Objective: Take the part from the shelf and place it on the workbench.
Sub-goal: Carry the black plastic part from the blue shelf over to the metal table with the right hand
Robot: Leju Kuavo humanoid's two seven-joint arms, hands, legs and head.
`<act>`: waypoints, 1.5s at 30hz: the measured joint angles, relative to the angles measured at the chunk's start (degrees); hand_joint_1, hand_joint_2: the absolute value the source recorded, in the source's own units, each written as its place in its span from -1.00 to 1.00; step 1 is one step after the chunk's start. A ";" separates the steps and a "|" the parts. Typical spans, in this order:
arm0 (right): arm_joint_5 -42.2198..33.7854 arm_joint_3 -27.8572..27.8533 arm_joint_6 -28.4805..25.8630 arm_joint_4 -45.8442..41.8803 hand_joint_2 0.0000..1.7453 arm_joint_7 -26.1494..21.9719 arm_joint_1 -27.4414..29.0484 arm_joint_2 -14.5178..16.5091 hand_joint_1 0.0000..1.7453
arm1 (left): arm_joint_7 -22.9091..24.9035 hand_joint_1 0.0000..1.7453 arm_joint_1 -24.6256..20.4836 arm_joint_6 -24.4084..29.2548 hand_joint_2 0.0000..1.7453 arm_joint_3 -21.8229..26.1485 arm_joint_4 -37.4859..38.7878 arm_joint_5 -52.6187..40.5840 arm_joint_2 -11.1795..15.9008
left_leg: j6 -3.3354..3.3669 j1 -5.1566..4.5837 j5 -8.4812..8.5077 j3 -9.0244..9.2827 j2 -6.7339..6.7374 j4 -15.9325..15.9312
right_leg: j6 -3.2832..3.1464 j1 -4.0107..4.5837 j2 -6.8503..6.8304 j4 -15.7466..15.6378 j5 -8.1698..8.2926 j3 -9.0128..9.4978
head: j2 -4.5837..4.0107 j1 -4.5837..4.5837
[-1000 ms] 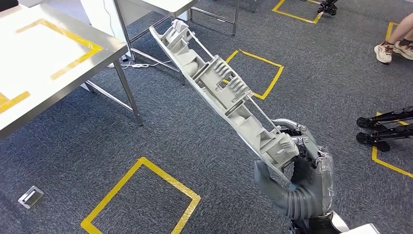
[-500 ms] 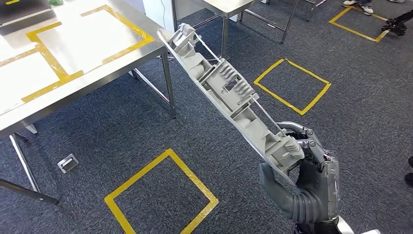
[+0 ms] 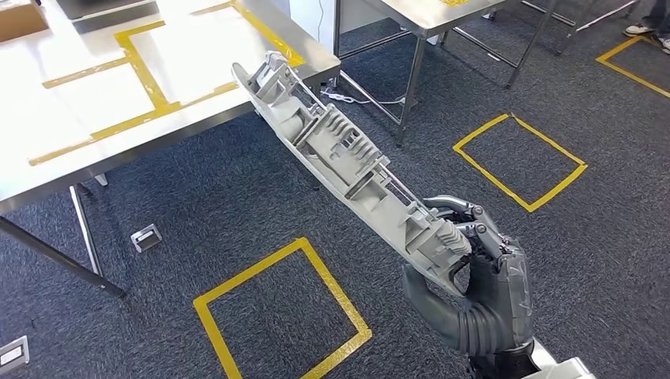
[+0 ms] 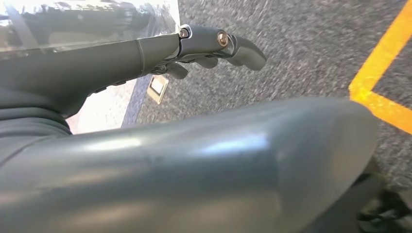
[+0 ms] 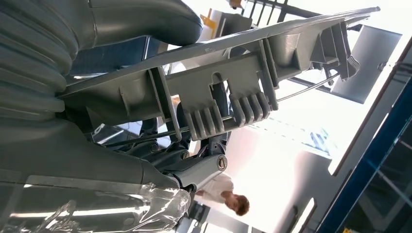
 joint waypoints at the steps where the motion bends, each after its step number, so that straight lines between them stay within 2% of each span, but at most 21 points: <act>1: 0.00 0.03 0.10 0.02 1.00 0.08 -0.17 -0.04 1.00 | -0.01 -1.00 0.13 0.00 1.00 -0.02 0.01 -0.02 -0.01 | 0.34 0.09 0.09 -0.02 -0.68 -0.12 | 0.26 -0.12 0.26 0.11 -0.29 0.11 | 0.00 0.16; 3: 0.00 0.08 0.32 0.05 1.00 0.26 -0.35 -0.11 1.00 | -0.07 -1.00 0.17 0.01 1.00 -0.08 0.01 -0.08 -0.02 | 0.99 0.39 0.26 0.06 -2.00 -0.36 | 0.67 -0.46 3.03 2.57 -2.12 -0.85 | 0.00 0.43; 5: -0.02 0.10 0.49 0.14 1.00 0.43 -0.40 -0.21 1.00 | -0.14 -1.00 -0.02 0.02 1.00 -0.17 0.01 -0.14 -0.08 | 1.42 0.50 0.31 0.09 -3.43 -0.41 | 0.79 -0.64 6.18 9.68 -5.48 -4.40 | 0.00 0.96; 7: -0.05 0.16 0.60 0.36 1.00 0.56 -0.39 -0.32 1.00 | -0.16 -1.00 -0.11 0.01 1.00 -0.27 0.01 -0.15 -0.16 | 1.56 0.37 0.31 0.14 -5.15 -0.39 | 0.71 -0.58 6.91 16.09 -7.06 -8.09 | 0.00 1.39; 8: -0.07 0.18 0.66 0.48 1.00 0.62 -0.39 -0.37 1.00 | -0.14 -1.00 -0.09 0.01 1.00 -0.31 0.01 -0.15 -0.17 | 1.56 0.30 0.31 0.21 -6.05 -0.37 | 0.55 -0.54 7.00 16.50 -6.19 -8.70 | 0.00 1.48; 12: -0.15 0.21 0.78 0.66 1.00 0.72 -0.43 -0.54 1.00 | 0.02 -1.00 -0.12 0.01 1.00 -0.32 0.00 -0.24 -0.27 | 1.28 0.17 0.31 0.32 -9.45 -0.22 | -0.61 -0.60 10.35 3.43 1.45 -3.77 | 0.00 1.61; 15: -0.21 0.23 0.83 0.74 1.00 0.75 -0.59 -0.57 1.00 | 0.08 -1.00 0.01 -0.02 1.00 -0.34 0.01 -0.30 -0.36 | 0.26 0.64 0.61 -0.27 -11.36 -0.32 | -0.77 -0.42 11.00 0.28 1.84 -2.53 | 0.00 1.66; 16: -0.22 0.24 0.86 0.78 1.00 0.77 -0.68 -0.57 1.00 | 0.12 -1.00 0.14 -0.03 1.00 -0.35 0.02 -0.31 -0.32 | -0.11 0.73 0.58 -0.39 -11.46 -0.34 | -0.93 -0.46 10.38 0.02 1.95 -2.34 | 0.00 1.73; 18: -0.22 0.25 0.89 0.80 1.00 0.78 -0.79 -0.57 1.00 | 0.26 -1.00 0.26 -0.02 1.00 -0.39 0.03 -0.31 -0.27 | -0.77 0.49 -0.77 -1.18 -9.06 1.43 | -1.39 -0.68 8.94 -0.75 2.13 -1.69 | 0.00 1.33; 20: -0.22 0.27 0.91 0.81 1.00 0.78 -0.80 -0.57 1.00 | 0.43 -1.00 0.10 -0.01 1.00 -0.48 0.04 -0.29 -0.26 | -1.36 0.42 -3.98 -3.81 -5.62 7.35 | -1.71 -0.74 7.36 -1.09 2.07 -1.16 | 0.00 0.69; 23: -0.22 0.36 0.97 0.86 1.00 0.78 -0.80 -0.57 1.00 | 0.81 -1.00 0.03 -0.04 1.00 -0.71 0.03 -0.13 -0.25 | -2.00 0.84 -6.01 -7.15 -4.50 14.54 | -1.72 -0.72 4.91 -0.86 1.64 -0.97 | 0.00 0.22; 26: -0.30 0.58 1.14 0.95 1.00 0.78 -0.80 -0.57 1.00 | 1.24 -1.00 0.13 -0.09 1.00 -0.81 0.03 0.01 -0.16 | -1.86 0.78 -1.33 -2.53 -2.39 6.00 | -1.24 -0.68 2.82 -0.53 0.92 -0.42 | 0.00 -0.28; 29: -0.37 0.70 1.26 0.99 1.00 0.81 -0.86 -0.57 1.00 | 1.69 -1.00 -0.15 -0.14 1.00 -0.84 0.03 0.04 -0.13 | -0.28 -0.17 -0.22 0.54 0.86 -0.16 | -0.42 -0.12 1.03 -0.34 0.37 -0.01 | 0.00 -0.49; 31: -0.60 0.73 1.32 1.08 1.00 0.89 -0.96 -0.57 1.00 | 2.03 -1.00 -0.07 -0.32 1.00 -0.87 0.03 0.12 -0.13 | 0.70 -0.20 -0.10 0.44 -0.15 -0.42 | 0.13 -0.02 -0.15 -0.46 0.14 0.24 | 0.00 -0.33; 32: -0.91 0.73 1.32 1.13 1.00 0.92 -1.02 -0.57 1.00 | 2.19 -1.00 0.04 -0.42 1.00 -0.89 0.03 0.16 -0.13 | 1.04 -0.07 0.02 0.50 -0.76 -0.60 | 0.44 -0.12 0.39 -0.19 -0.29 0.32 | 0.00 -0.22; 35: -3.52 0.74 1.08 1.26 1.00 0.55 -1.10 -0.54 1.00 | 2.76 -1.00 -0.01 -0.62 1.00 -0.90 0.04 0.21 -0.16 | 1.78 0.35 0.27 0.68 -2.30 -0.98 | 0.94 -0.44 5.52 6.98 -4.50 -2.75 | 0.00 0.57; 37: -6.10 0.75 0.89 1.50 1.00 -0.15 -1.04 -0.52 1.00 | 3.21 -1.00 -0.10 -0.70 1.00 -0.92 0.03 0.20 -0.23 | 1.98 0.28 0.21 0.71 -3.28 -0.96 | 0.91 -0.42 6.91 14.37 -7.12 -6.70 | 0.00 1.21; 38: -7.07 0.76 0.84 1.68 1.00 -0.49 -1.00 -0.52 1.00 | 3.44 -1.00 -0.09 -0.73 1.00 -0.94 0.03 0.20 -0.25 | 2.02 0.21 0.17 0.79 -3.71 -0.95 | 0.82 -0.40 6.99 15.91 -6.91 -7.79 | 0.00 1.38; 39: -7.73 0.76 0.81 1.87 1.00 -0.76 -0.98 -0.52 1.00 | 3.61 -1.00 -0.08 -0.75 1.00 -0.97 0.03 0.19 -0.25 | 2.02 0.14 0.12 0.91 -4.11 -0.93 | 0.65 -0.38 7.00 15.09 -5.46 -7.82 | 0.00 1.49; 42: -8.39 0.74 0.81 2.25 1.00 -1.19 -1.06 -0.52 1.00 | 3.96 -1.00 -0.12 -0.85 1.00 -1.08 0.03 0.18 -0.31 | 1.71 -0.03 -0.14 1.26 -5.03 -0.81 | -0.19 -0.25 7.31 4.21 1.12 -3.74 | 0.00 1.70; 45: -8.53 0.72 0.90 2.44 1.00 -1.36 -1.20 -0.50 1.00 | 4.54 -1.00 -0.08 -1.11 1.00 -1.16 0.03 0.30 -0.38 | 1.42 -0.18 -0.30 0.83 -5.32 -0.50 | -0.37 -0.06 7.68 -0.18 2.19 -2.21 | 0.00 1.67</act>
